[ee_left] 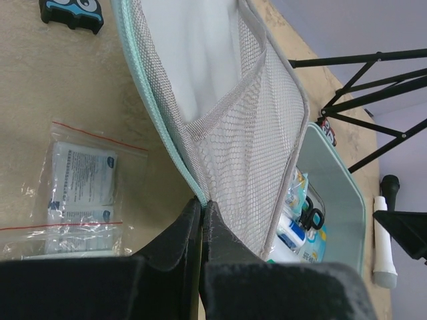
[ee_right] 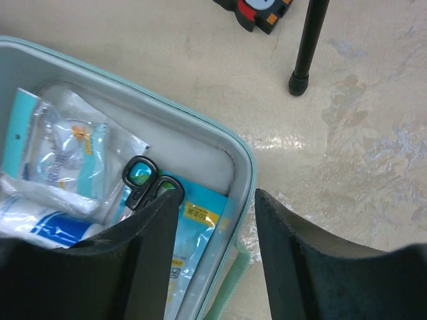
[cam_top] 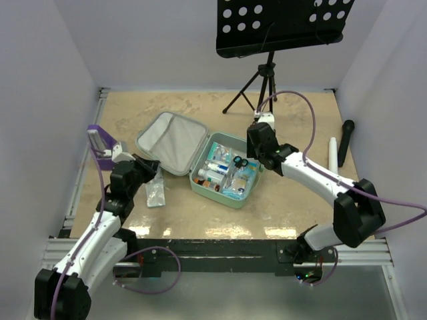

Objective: Organize the medicine kit
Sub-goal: Adjust the medicine box at the center of the board, then pick up the medical item at the center of the board, then place the medical item at the center of the board.

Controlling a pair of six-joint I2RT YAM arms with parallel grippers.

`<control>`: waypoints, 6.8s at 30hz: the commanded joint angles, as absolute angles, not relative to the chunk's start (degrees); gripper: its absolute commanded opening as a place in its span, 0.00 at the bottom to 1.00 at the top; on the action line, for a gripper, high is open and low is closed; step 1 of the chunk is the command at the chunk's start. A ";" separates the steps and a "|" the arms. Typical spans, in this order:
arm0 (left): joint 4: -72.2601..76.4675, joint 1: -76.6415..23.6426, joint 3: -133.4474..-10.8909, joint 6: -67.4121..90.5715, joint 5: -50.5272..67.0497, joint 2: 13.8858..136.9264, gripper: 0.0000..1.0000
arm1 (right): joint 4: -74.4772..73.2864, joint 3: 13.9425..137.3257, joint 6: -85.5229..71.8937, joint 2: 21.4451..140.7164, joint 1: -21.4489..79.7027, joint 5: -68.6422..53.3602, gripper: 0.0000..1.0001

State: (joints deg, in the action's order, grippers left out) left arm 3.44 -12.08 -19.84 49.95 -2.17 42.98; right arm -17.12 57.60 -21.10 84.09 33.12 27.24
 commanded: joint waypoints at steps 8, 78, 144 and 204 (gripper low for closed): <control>-5.27 -12.39 -15.47 54.40 -3.95 31.21 0.00 | -15.99 55.20 -28.19 71.90 34.37 21.27 0.55; -12.12 -13.62 -21.61 48.70 -10.28 29.00 0.62 | -9.15 58.27 -25.67 75.68 38.39 15.99 0.50; -39.64 -13.62 -36.66 53.35 -16.79 11.34 0.61 | -2.11 74.02 -28.47 115.07 75.94 30.76 0.00; -19.60 -13.71 -24.44 53.26 -4.93 30.93 0.68 | -14.95 43.77 -39.56 50.72 37.35 19.44 0.45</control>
